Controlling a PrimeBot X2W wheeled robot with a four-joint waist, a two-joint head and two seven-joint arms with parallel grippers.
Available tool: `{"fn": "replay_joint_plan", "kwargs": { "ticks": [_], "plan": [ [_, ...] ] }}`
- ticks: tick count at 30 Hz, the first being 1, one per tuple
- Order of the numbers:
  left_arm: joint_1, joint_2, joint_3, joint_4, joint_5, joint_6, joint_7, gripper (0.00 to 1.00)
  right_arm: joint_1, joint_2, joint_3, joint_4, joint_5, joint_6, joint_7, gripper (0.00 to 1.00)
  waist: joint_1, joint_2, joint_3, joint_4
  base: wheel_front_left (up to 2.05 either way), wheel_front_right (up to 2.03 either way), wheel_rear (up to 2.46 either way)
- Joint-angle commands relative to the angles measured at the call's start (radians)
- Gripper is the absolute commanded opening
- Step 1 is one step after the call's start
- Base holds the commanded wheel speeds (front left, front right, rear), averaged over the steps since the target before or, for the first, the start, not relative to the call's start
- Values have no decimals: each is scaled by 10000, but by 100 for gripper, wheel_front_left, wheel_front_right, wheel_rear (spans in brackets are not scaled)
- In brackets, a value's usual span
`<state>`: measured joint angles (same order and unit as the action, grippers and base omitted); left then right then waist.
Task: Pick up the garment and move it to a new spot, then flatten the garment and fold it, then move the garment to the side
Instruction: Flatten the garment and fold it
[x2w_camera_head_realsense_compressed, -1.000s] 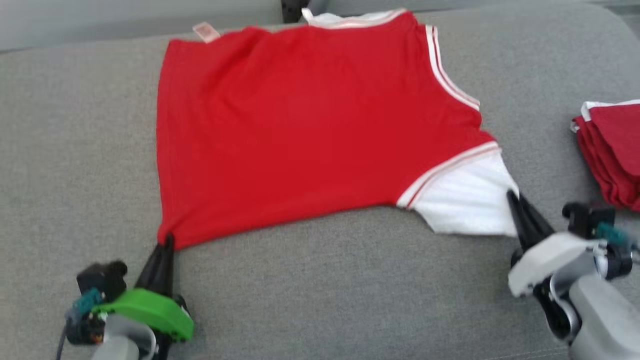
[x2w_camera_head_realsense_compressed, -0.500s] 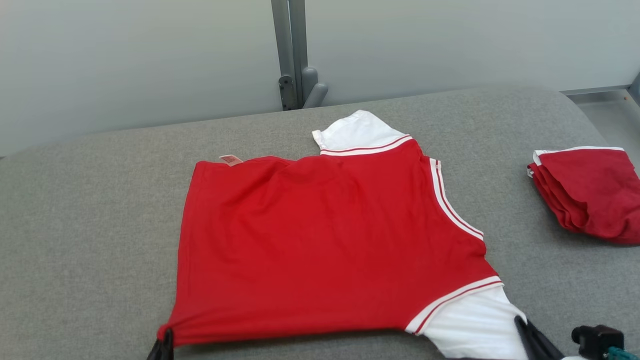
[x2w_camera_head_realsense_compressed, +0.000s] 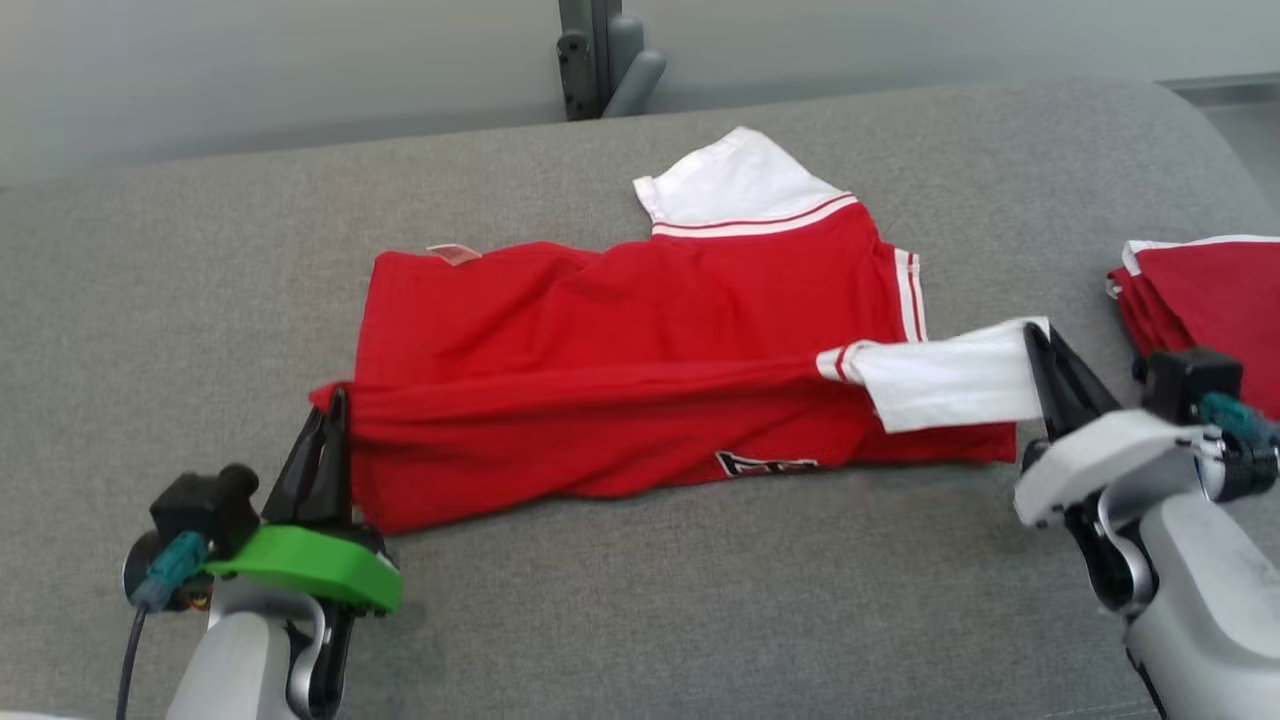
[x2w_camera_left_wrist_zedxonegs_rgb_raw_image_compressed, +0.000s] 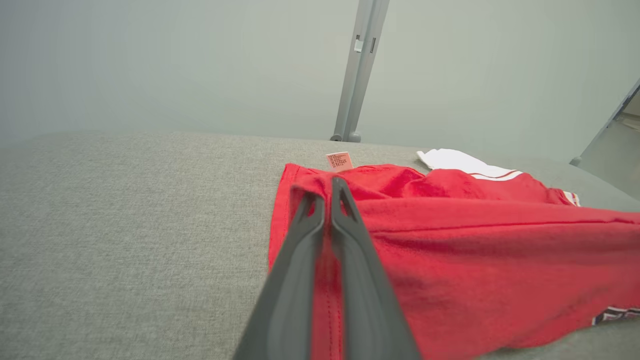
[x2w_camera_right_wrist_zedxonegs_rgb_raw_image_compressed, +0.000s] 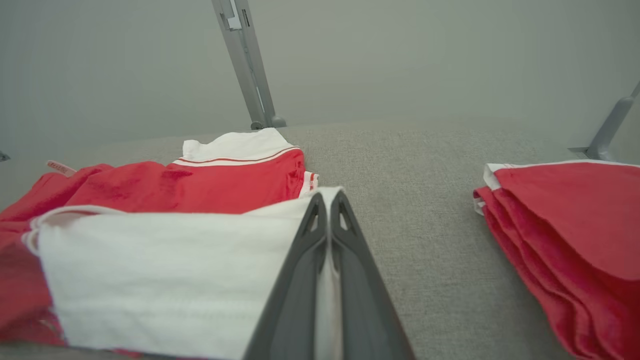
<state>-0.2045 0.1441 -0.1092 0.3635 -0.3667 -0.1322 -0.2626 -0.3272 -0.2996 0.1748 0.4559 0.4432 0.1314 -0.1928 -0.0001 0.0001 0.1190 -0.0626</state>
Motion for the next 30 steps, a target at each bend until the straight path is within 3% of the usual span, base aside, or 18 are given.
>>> {"fn": "replay_joint_plan", "kwargs": {
  "ticks": [1, 10, 11, 12, 13, 14, 17, 23, 30],
  "plan": [
    [-374, 48, -68, 164, 62, 33, -25, 0, -366, 34, -7, 196, -87, -16, 139, 0, 1, -1, 1043, 409, 0, 0, 0],
    [-2549, 105, -1241, 1825, -89, 33, -12, 0, -2691, 441, -90, 2347, -613, -16, -88, 0, 1, -1, 2309, 571, 0, 0, 0],
    [-2711, 68, -1233, 1899, -109, 32, -12, 0, -2860, 537, -170, 2595, -563, -16, -164, 22, 1, -1, 2399, 567, 0, 0, 0],
    [-2869, 52, -1104, 1939, -79, 32, -12, 0, -3004, 602, -225, 2830, -534, -16, -241, 100, 1, -1, 2469, 567, 0, 0, 0],
    [-2965, 22, -952, 1959, -8, 32, -12, 16, -3138, 620, -275, 3010, -618, -16, -345, 100, 1, -1, 2521, 568, 0, 0, 0],
    [-3015, -111, -742, 1908, 138, 32, -13, 100, -3322, 720, -285, 3283, -716, -16, -515, 100, 1, -1, 2564, 579, 0, 0, 0],
    [-2925, -239, -264, 1616, 437, 32, -13, 100, -3397, 642, -508, 3268, -906, -16, -696, 100, 1, -1, 2520, 571, 0, 0, 0],
    [-1987, -620, 614, 469, 1205, 32, -10, 100, -2052, 860, -2016, 895, -1499, -16, -718, 100, 1, -1, 2161, 556, 0, 0, 0],
    [-395, -845, 862, 132, 1355, 32, -11, 100, 141, 1180, -1927, -34, -1626, -18, -724, 100, 1, -1, 1257, 351, 0, 0, 0]
  ]
}}
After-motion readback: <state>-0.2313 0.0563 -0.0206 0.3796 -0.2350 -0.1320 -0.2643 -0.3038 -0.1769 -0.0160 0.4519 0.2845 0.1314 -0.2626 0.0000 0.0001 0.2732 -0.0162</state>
